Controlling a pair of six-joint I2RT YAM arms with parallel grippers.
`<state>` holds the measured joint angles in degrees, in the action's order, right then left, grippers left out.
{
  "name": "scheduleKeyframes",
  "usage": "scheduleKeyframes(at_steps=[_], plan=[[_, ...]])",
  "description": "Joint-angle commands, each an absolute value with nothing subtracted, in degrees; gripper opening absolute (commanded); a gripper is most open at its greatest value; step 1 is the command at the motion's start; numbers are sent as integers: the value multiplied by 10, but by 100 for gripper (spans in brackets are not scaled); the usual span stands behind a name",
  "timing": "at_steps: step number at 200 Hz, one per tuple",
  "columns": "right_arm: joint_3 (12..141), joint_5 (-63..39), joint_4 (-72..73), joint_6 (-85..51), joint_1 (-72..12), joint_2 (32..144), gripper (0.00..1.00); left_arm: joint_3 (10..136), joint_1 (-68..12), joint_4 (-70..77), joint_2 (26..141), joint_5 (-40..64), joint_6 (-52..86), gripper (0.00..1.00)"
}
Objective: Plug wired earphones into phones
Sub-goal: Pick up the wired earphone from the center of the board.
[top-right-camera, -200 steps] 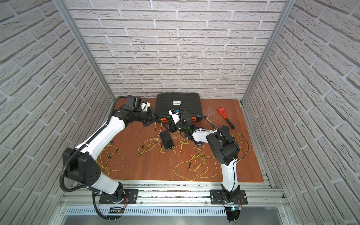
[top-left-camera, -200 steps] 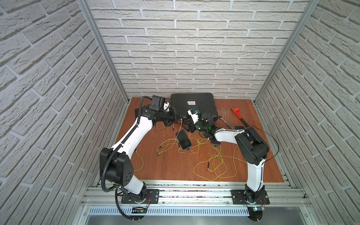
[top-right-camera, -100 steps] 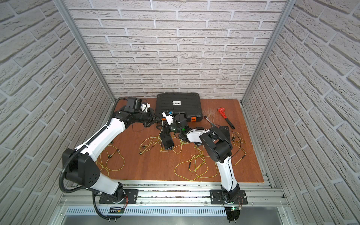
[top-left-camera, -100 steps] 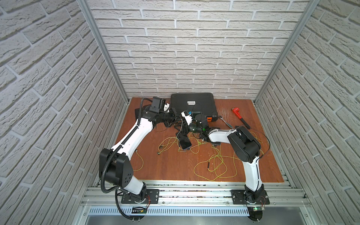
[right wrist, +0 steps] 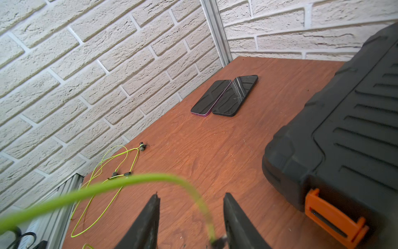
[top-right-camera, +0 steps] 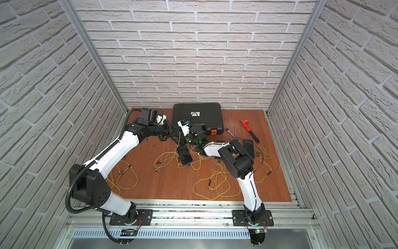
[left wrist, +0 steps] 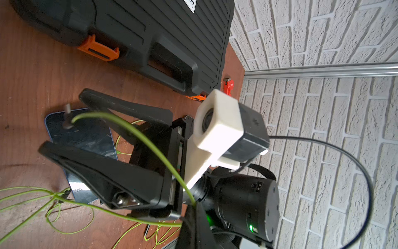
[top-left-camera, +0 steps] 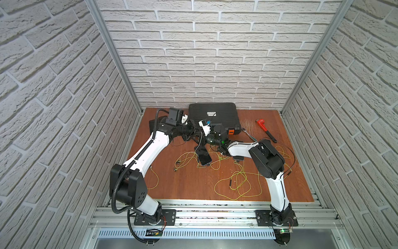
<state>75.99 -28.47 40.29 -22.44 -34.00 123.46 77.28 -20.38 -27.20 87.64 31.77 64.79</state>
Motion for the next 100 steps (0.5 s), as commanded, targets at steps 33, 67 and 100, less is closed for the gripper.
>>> scheduleKeyframes(at_steps=[33, 67, 100], plan=[[785, -281, 407, -241, -343, 1259, 37, 767, -208, -244, 854, 318, 652, 0], [775, -280, 400, -240, -343, 1262, 38, 768, -208, -245, 850, 317, 653, 0], [770, -279, 402, -241, -342, 1263, 35, 767, -208, -245, 850, 318, 653, 0]])
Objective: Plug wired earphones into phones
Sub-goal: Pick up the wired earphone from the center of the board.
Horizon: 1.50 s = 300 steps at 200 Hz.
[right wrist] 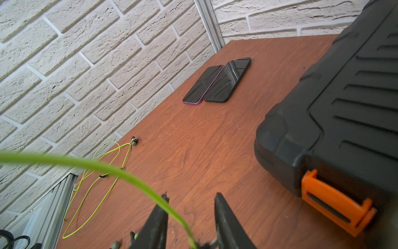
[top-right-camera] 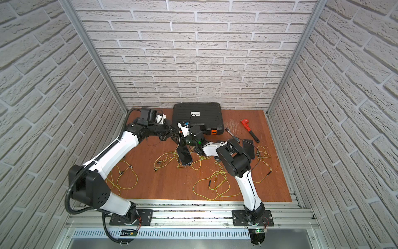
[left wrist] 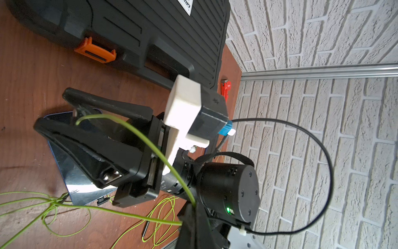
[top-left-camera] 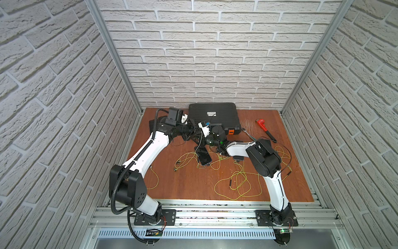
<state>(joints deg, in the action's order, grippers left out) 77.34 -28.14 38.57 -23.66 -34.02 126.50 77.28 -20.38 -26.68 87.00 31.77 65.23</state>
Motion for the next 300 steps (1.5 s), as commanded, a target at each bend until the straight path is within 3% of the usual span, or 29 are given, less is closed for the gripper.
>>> scheduleKeyframes(at_steps=[1, 67, 94, 111, 122, 159, 181, 199, 211, 246, 300], plan=[[770, -279, 402, -241, -342, 1263, 35, 767, -208, -245, 850, 317, 652, 0], [766, -288, 403, -257, -340, 1260, 19, 764, -207, -247, 847, 312, 652, 0], [775, -302, 378, -262, -339, 1251, 17, 763, -207, -242, 850, 308, 645, 0], [783, -317, 355, -262, -339, 1244, 8, 765, -209, -235, 852, 309, 632, 0], [784, -327, 350, -264, -339, 1239, 6, 769, -212, -242, 853, 306, 620, 0], [796, -365, 300, -266, -338, 1217, 6, 766, -209, -242, 850, 306, 596, 32], [792, -386, 270, -262, -338, 1194, 6, 760, -192, -255, 842, 306, 568, 58], [788, -405, 253, -263, -336, 1180, 6, 747, -178, -265, 830, 304, 535, 67], [787, -420, 253, -272, -334, 1175, 6, 732, -170, -266, 819, 299, 517, 67], [776, -447, 280, -295, -332, 1169, 6, 665, -151, -200, 792, 317, 546, 55], [765, -464, 308, -313, -332, 1161, 6, 671, -157, -183, 813, 327, 547, 44]])
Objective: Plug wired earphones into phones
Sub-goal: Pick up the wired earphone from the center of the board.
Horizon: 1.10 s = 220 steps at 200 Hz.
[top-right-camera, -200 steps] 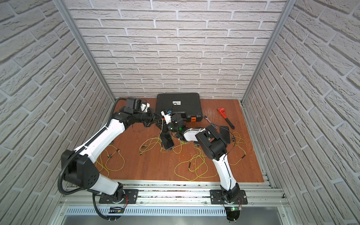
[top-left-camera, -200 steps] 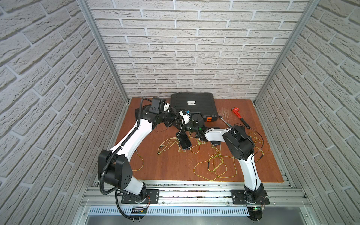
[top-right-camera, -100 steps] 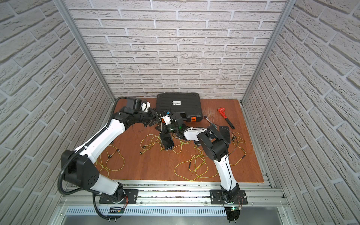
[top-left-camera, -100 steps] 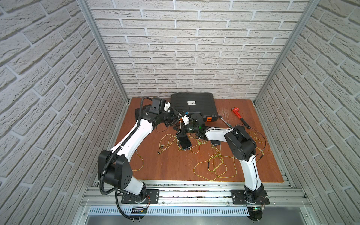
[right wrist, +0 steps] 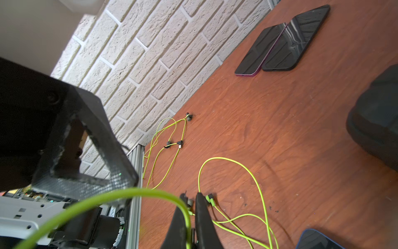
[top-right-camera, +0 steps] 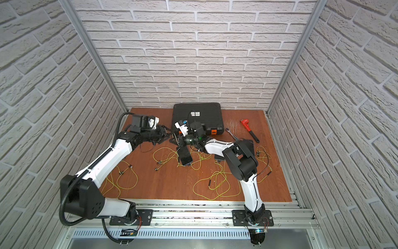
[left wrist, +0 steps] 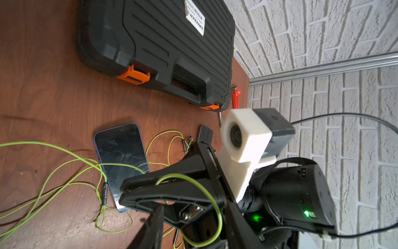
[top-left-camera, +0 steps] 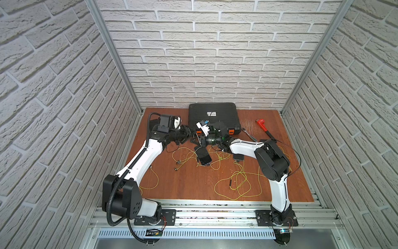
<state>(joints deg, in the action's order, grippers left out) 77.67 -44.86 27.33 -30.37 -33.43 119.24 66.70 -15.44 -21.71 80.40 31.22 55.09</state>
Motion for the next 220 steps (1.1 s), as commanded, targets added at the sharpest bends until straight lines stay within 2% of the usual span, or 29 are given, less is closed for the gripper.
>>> scheduleKeyframes(at_steps=[1, 31, 71, 112, 136, 154, 177, 220], plan=[[764, -464, 308, -312, -332, 1161, 6, 671, -157, -183, 814, 328, 548, 44], [763, -457, 300, -302, -331, 1158, 6, 659, -162, -169, 824, 335, 570, 49], [756, -460, 318, -326, -327, 1156, 6, 647, -152, -193, 810, 299, 543, 48], [751, -458, 313, -317, -326, 1152, 6, 604, -123, -127, 800, 304, 621, 46], [751, -465, 328, -335, -326, 1156, 6, 625, -135, -170, 802, 265, 537, 36], [749, -466, 331, -343, -325, 1154, 6, 608, -136, -162, 784, 239, 460, 19], [754, -469, 325, -348, -324, 1154, 6, 564, -139, -117, 756, 224, 396, 9], [758, -467, 309, -339, -325, 1153, 6, 551, -139, -78, 748, 255, 428, 8]])
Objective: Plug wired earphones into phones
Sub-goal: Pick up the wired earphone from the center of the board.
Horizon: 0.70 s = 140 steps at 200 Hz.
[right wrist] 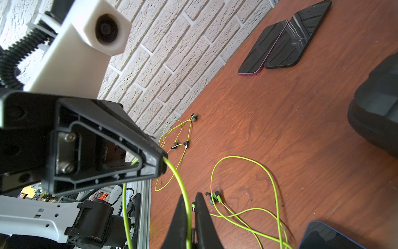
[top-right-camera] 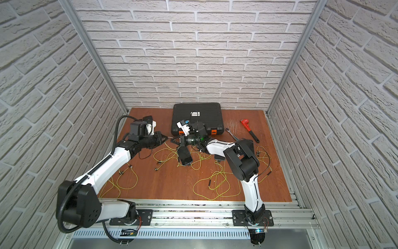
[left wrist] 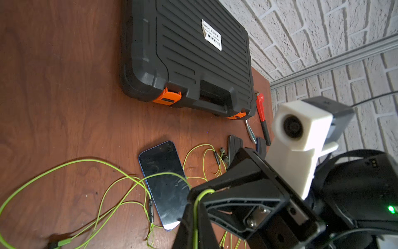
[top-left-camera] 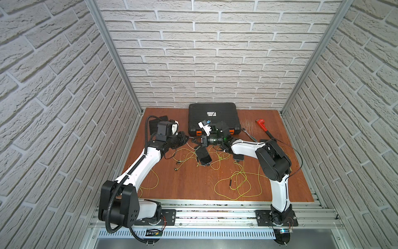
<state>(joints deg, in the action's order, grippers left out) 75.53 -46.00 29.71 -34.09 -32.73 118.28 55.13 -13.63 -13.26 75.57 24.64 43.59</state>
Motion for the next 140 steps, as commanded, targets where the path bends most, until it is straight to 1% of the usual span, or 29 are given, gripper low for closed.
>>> scheduleKeyframes(at_steps=[1, 13, 22, 29, 33, 50, 63, 94, 100, 140], plan=[[758, -468, 309, -339, -326, 1153, 6, 551, -139, -78, 748, 255, 429, 8], [762, -474, 309, -343, -326, 1154, 6, 562, -141, -80, 754, 262, 434, 5], [765, -480, 302, -345, -328, 1155, 6, 575, -142, -91, 760, 264, 436, 0], [770, -488, 289, -346, -329, 1154, 7, 589, -142, -111, 765, 268, 432, 0], [772, -493, 280, -345, -328, 1154, 9, 598, -143, -123, 769, 270, 430, 0], [779, -503, 234, -331, -328, 1148, 21, 649, -143, -212, 791, 272, 402, 0], [779, -503, 206, -316, -328, 1141, 27, 687, -146, -281, 811, 271, 369, 0], [788, -502, 151, -292, -327, 1137, 36, 748, -155, -400, 854, 268, 306, 0], [788, -499, 140, -285, -326, 1117, 39, 760, -156, -421, 862, 264, 297, 0], [800, -466, 21, -200, -322, 1088, 40, 822, -174, -517, 903, 243, 263, 0]])
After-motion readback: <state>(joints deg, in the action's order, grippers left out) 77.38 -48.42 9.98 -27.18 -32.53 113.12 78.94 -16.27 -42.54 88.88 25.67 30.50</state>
